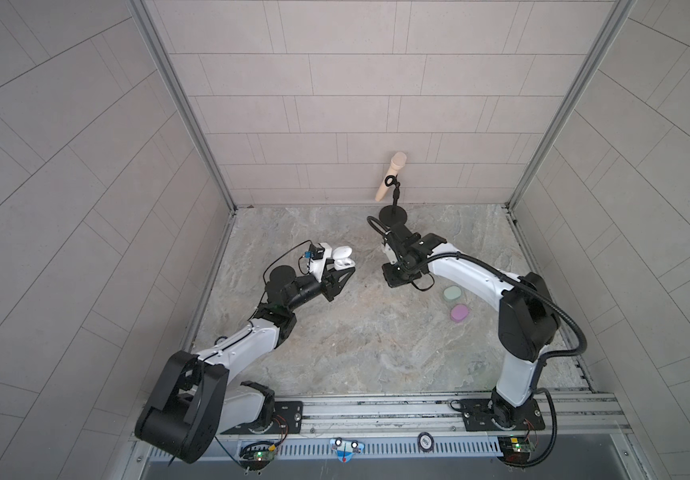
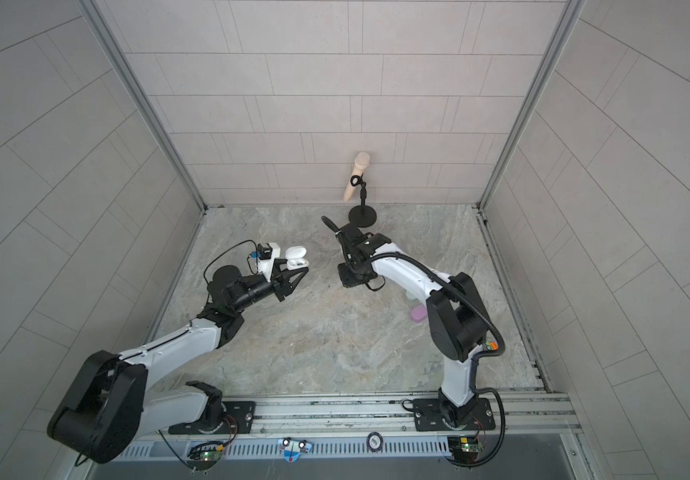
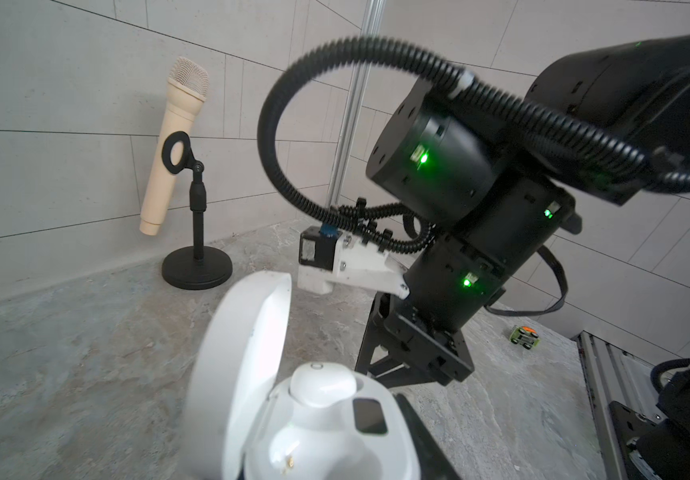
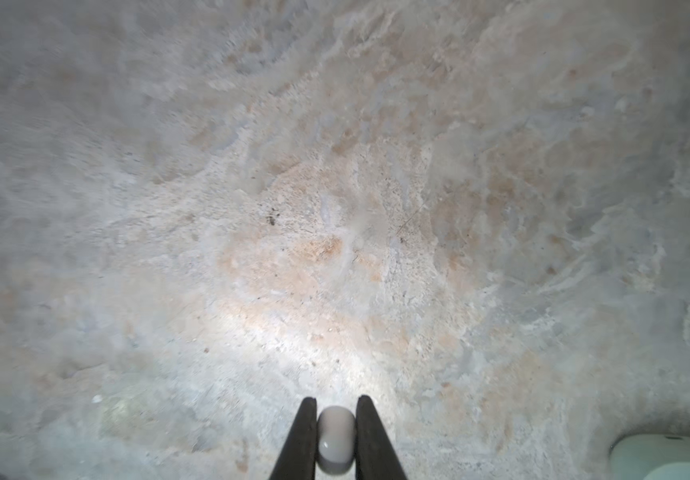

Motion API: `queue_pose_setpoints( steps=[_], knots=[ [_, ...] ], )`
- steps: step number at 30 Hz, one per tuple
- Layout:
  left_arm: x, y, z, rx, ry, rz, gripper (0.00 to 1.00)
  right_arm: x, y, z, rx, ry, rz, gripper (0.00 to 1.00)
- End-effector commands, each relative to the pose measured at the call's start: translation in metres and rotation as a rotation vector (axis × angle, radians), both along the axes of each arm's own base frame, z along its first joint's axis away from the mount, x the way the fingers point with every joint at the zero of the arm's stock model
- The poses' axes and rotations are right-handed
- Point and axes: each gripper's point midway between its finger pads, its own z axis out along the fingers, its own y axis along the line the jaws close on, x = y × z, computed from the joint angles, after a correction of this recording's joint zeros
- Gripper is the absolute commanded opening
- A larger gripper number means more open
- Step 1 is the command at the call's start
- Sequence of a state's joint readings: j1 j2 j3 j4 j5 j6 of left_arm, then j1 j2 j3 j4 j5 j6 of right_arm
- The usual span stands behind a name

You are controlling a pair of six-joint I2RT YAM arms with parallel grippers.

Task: Insert the wireless bluetooth earbuds into the charging case
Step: 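Lift the earbud and carry it with the right gripper to the case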

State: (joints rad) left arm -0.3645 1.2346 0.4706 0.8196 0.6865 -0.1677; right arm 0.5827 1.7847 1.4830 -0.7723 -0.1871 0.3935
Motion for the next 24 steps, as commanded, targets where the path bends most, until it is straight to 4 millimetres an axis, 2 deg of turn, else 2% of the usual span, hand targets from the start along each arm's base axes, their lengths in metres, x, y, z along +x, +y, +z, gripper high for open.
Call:
queue_pose_setpoints(
  steps=[1,10,11,15,19,24],
  knots=[
    [-0.007,-0.01,0.006,-0.022,-0.039,-0.029,0.15,-0.016,0.001,0.029,0.103,-0.012,-0.02,0.1],
    [-0.009,-0.048,0.008,-0.077,-0.048,-0.119,0.15,-0.054,-0.004,0.108,0.349,-0.118,-0.043,0.11],
    [-0.017,-0.06,0.008,-0.082,-0.048,-0.155,0.15,-0.058,-0.005,0.117,0.376,-0.13,-0.05,0.11],
    [-0.027,-0.08,0.009,-0.102,-0.066,-0.209,0.15,-0.069,-0.003,0.15,0.506,-0.178,-0.055,0.11],
    [-0.039,-0.101,0.01,-0.112,-0.091,-0.261,0.14,-0.077,0.004,0.173,0.63,-0.198,-0.043,0.11],
    [-0.048,-0.114,0.017,-0.129,-0.142,-0.288,0.14,-0.086,0.007,0.195,0.739,-0.231,-0.031,0.12]
  ],
)
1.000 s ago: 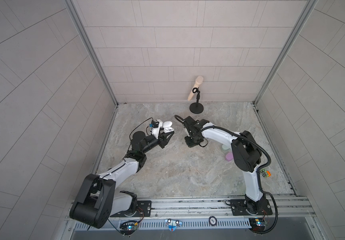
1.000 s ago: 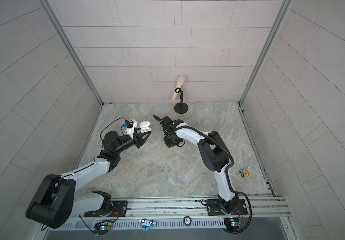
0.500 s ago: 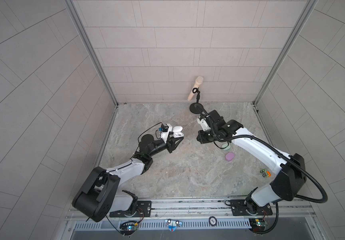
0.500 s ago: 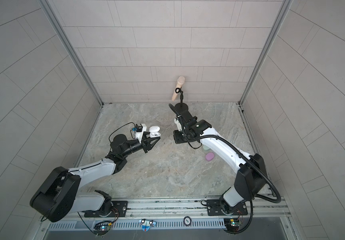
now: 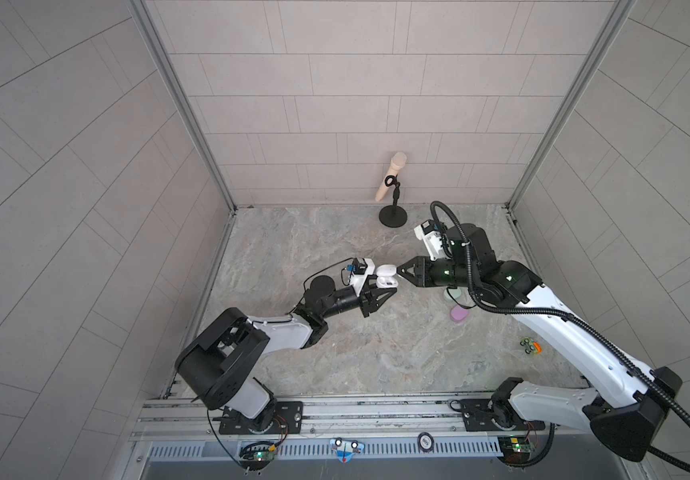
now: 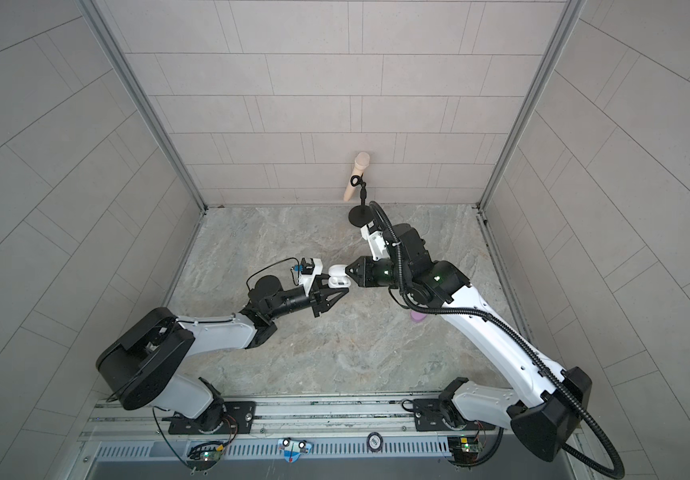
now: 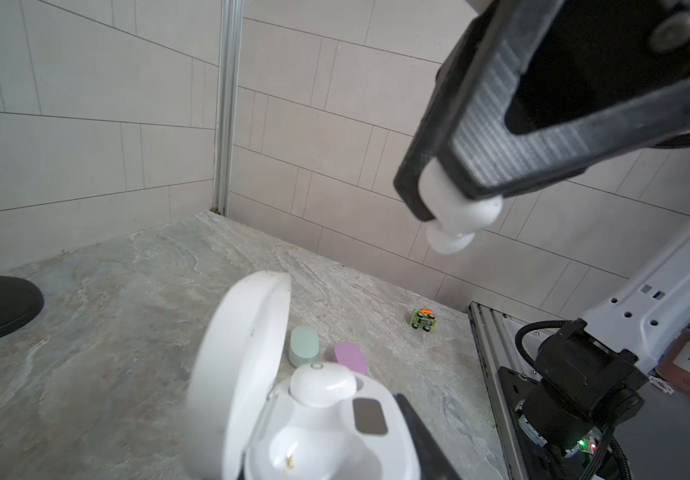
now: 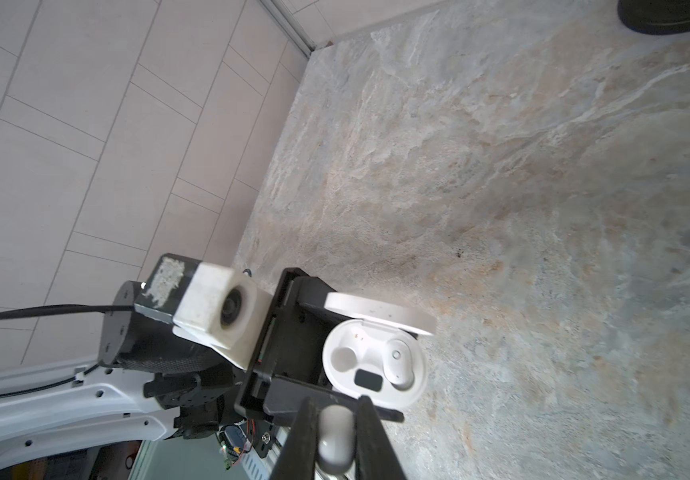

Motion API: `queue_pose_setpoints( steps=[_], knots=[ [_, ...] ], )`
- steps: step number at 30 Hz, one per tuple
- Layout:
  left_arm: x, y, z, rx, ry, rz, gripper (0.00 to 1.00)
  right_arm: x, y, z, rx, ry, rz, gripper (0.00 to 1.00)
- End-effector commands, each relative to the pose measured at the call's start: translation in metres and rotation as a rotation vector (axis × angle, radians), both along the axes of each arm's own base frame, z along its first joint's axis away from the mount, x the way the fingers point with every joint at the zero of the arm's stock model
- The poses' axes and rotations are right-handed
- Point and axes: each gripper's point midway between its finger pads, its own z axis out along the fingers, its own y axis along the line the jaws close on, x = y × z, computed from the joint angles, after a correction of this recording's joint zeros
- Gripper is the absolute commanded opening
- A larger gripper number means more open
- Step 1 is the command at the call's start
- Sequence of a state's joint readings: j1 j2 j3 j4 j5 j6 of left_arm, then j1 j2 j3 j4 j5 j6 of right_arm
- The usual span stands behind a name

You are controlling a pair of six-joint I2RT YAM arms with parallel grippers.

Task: Insert the wireless bluetooth earbuds into the charging case
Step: 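Lift the earbud and carry it with the right gripper to the case, then press the earbud into the empty case slot with the right gripper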

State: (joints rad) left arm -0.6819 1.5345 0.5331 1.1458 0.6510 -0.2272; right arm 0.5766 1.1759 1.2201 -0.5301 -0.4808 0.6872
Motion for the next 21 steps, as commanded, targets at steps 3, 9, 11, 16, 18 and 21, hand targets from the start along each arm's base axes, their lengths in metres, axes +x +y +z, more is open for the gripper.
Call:
queue_pose_setpoints(
  steps=[3,9,11,16,18,21],
  knots=[
    [-0.006,-0.011,0.039,-0.088,-0.127,-0.018,0.14,-0.007,0.009,0.031,0.164,-0.041,0.016,0.12],
    [-0.013,-0.016,0.047,-0.086,-0.158,-0.03,0.14,-0.012,0.013,0.03,0.185,-0.041,0.026,0.12],
    [-0.014,-0.016,0.049,-0.089,-0.165,-0.03,0.14,-0.013,0.015,0.029,0.197,-0.041,0.026,0.12],
    [-0.017,-0.015,0.057,-0.102,-0.179,-0.03,0.15,-0.015,0.017,0.024,0.193,-0.037,0.03,0.13],
    [-0.018,-0.015,0.059,-0.105,-0.186,-0.031,0.14,-0.015,0.017,0.021,0.189,-0.032,0.028,0.12],
    [-0.02,-0.014,0.063,-0.108,-0.195,-0.03,0.14,-0.014,0.02,0.019,0.2,-0.027,0.025,0.13]
  ],
)
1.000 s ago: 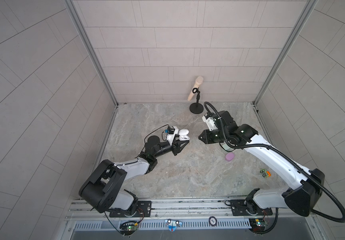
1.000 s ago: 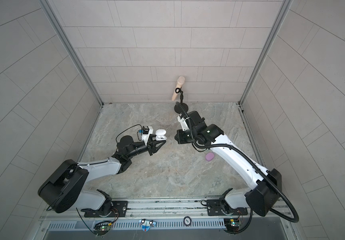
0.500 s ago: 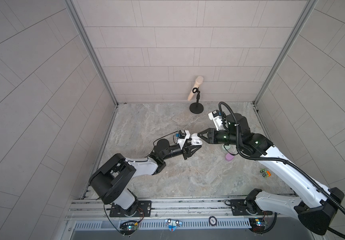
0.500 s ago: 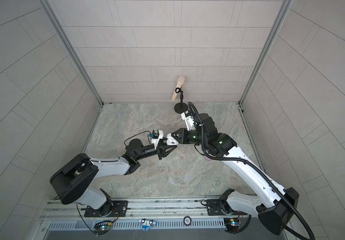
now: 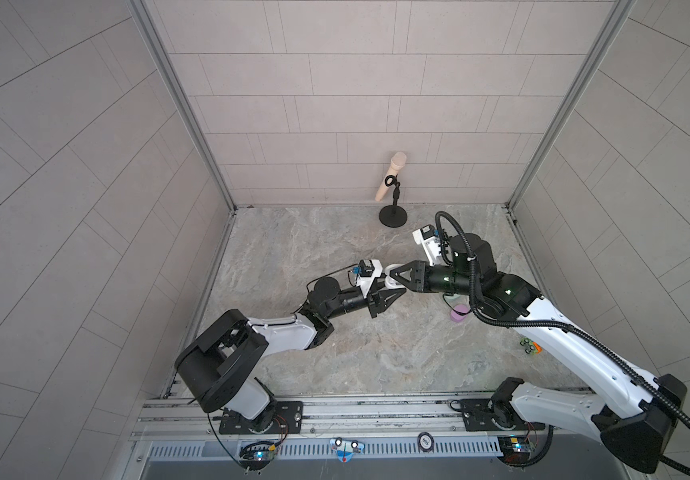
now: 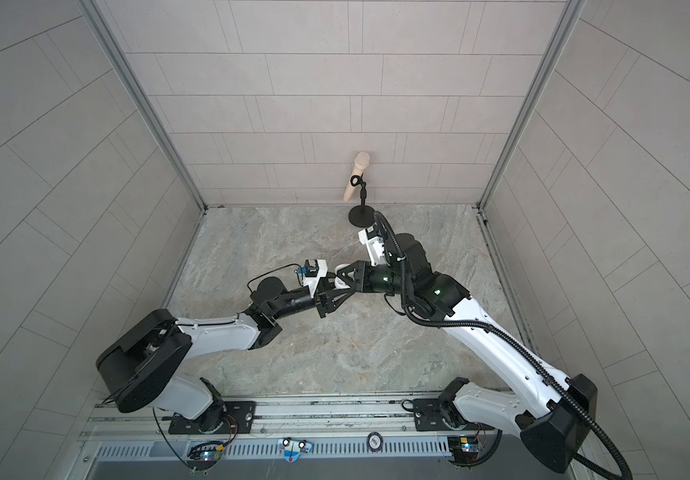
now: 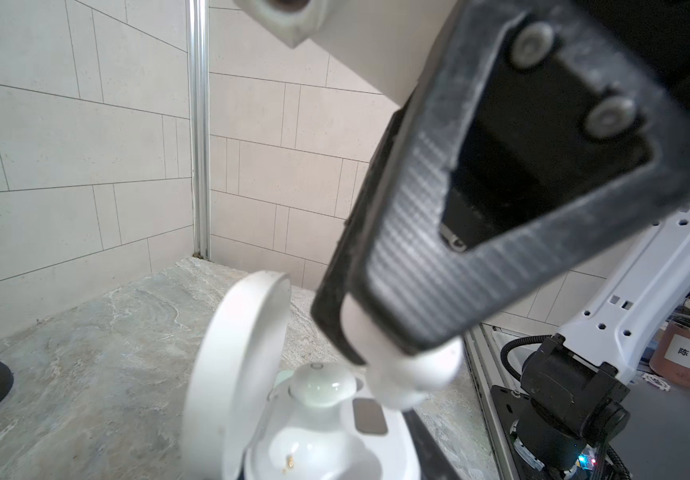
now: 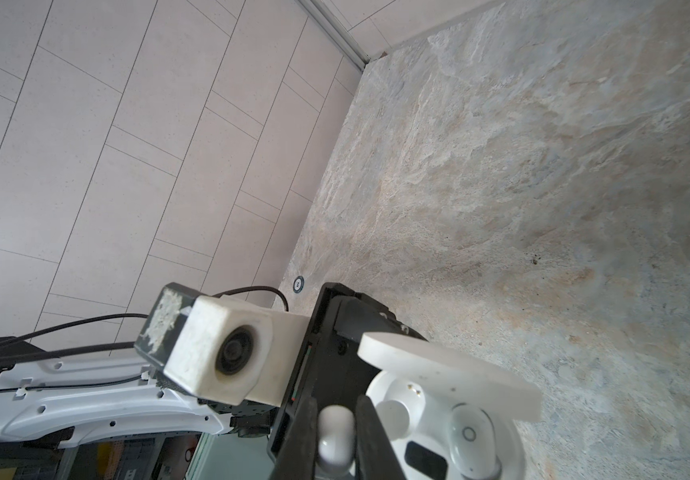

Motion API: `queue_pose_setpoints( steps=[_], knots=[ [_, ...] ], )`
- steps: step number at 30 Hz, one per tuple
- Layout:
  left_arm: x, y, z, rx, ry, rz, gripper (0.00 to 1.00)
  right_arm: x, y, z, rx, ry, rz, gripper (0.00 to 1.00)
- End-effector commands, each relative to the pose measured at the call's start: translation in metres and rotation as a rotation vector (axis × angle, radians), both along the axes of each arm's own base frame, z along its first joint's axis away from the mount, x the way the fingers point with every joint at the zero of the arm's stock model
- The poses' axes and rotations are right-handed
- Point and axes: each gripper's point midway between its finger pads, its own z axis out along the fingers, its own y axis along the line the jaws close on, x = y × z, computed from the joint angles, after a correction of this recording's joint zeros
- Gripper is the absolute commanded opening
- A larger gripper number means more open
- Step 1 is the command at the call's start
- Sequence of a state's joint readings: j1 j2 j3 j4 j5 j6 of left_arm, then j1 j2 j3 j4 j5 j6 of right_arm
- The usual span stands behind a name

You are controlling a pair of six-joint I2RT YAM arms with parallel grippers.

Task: Insert the wireless bluetooth earbuds into the charging case
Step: 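Press the earbud into the empty case slot with the right gripper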

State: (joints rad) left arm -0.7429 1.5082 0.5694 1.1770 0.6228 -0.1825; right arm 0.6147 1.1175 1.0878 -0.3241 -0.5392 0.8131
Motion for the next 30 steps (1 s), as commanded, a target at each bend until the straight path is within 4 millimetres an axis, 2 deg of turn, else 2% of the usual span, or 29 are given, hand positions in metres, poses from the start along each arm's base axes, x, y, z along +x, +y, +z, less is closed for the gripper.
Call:
queue_pose_setpoints(
  steps=[1,4,10,18,24,30],
  knots=[
    [-0.006,0.002,0.032,-0.06,-0.085,-0.003,0.14,-0.001,0.001,0.013,0.045,-0.029,-0.011,0.13],
    [-0.008,0.002,0.035,-0.06,-0.095,-0.003,0.15,0.0,0.001,0.009,0.038,-0.024,-0.019,0.13],
    [-0.011,0.003,0.038,-0.059,-0.105,-0.003,0.14,0.0,0.006,0.014,0.062,-0.029,-0.012,0.13],
    [-0.011,0.005,0.038,-0.058,-0.113,0.004,0.14,-0.008,0.011,0.013,0.062,-0.018,0.011,0.13],
    [-0.013,0.008,0.042,-0.064,-0.126,0.012,0.14,-0.01,0.003,0.0,0.002,-0.006,-0.014,0.13],
    [-0.015,0.01,0.046,-0.064,-0.136,0.013,0.14,-0.01,0.004,0.0,0.01,-0.004,-0.011,0.13]
  ],
)
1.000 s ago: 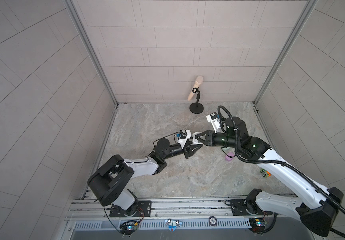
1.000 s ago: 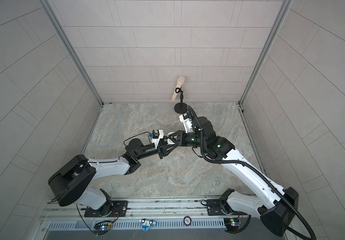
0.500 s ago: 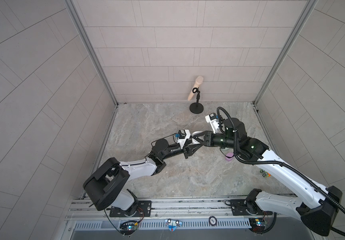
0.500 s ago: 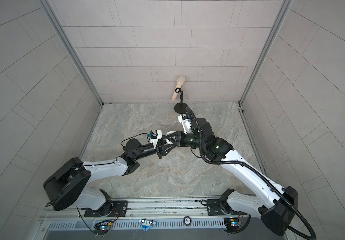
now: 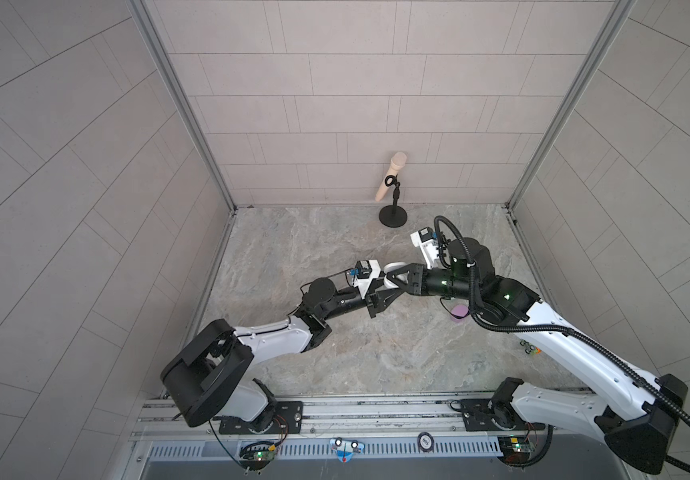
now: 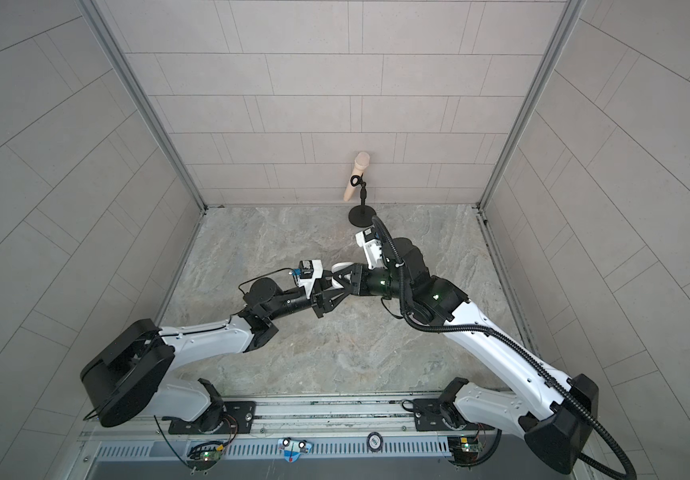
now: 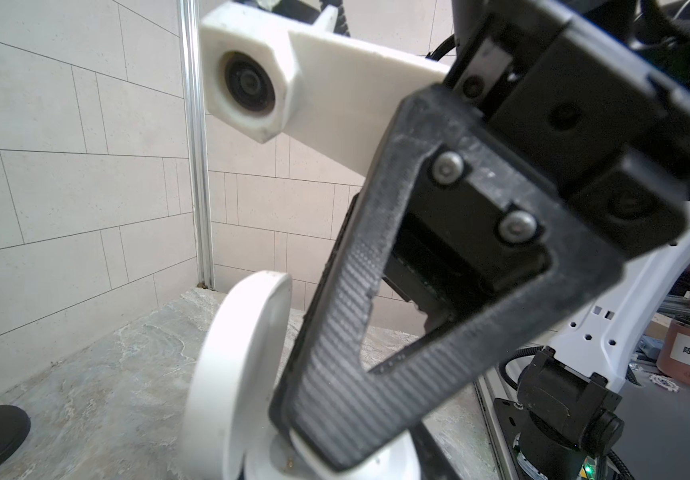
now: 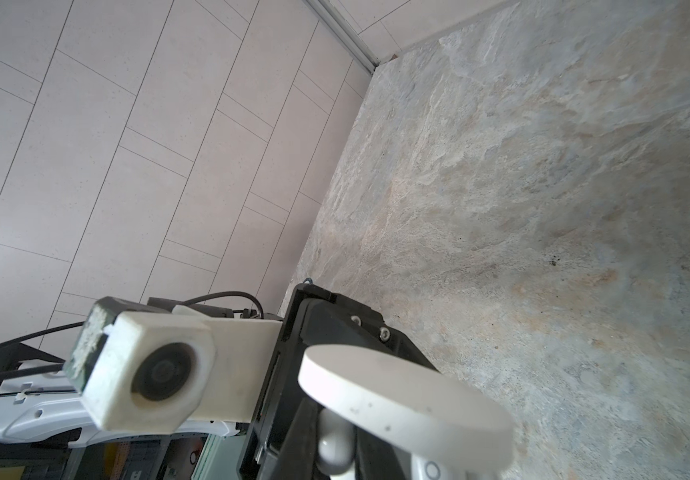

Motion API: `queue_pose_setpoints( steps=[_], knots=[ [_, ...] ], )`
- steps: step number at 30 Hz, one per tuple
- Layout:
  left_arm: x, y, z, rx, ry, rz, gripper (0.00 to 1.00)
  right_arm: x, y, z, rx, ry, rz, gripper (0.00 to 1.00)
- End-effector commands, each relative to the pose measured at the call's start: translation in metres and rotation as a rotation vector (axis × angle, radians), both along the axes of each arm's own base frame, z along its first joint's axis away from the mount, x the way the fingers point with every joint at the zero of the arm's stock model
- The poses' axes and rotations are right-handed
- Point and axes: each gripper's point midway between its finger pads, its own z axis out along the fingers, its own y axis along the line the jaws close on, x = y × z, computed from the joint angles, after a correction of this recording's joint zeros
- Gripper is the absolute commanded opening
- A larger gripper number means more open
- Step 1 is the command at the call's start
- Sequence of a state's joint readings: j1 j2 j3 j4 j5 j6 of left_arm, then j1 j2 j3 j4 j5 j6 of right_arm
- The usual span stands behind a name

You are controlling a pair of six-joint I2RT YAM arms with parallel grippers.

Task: Insert the wireless bluetooth earbuds into the charging case
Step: 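Press the earbud into the empty case slot with the right gripper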

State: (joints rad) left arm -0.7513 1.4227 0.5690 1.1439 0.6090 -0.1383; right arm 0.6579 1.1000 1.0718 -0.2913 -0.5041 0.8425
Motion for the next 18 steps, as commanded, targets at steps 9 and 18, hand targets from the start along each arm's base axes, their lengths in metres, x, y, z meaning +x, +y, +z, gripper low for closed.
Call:
queue_pose_setpoints(
  steps=[9,18],
  knots=[
    [-0.007,0.005,0.022,-0.038,-0.065,0.006,0.14,-0.006,-0.006,-0.009,-0.023,0.027,-0.012,0.19],
    [-0.007,0.006,0.022,-0.032,-0.073,0.012,0.14,-0.007,-0.011,-0.006,-0.049,0.023,-0.022,0.45]
  ],
)
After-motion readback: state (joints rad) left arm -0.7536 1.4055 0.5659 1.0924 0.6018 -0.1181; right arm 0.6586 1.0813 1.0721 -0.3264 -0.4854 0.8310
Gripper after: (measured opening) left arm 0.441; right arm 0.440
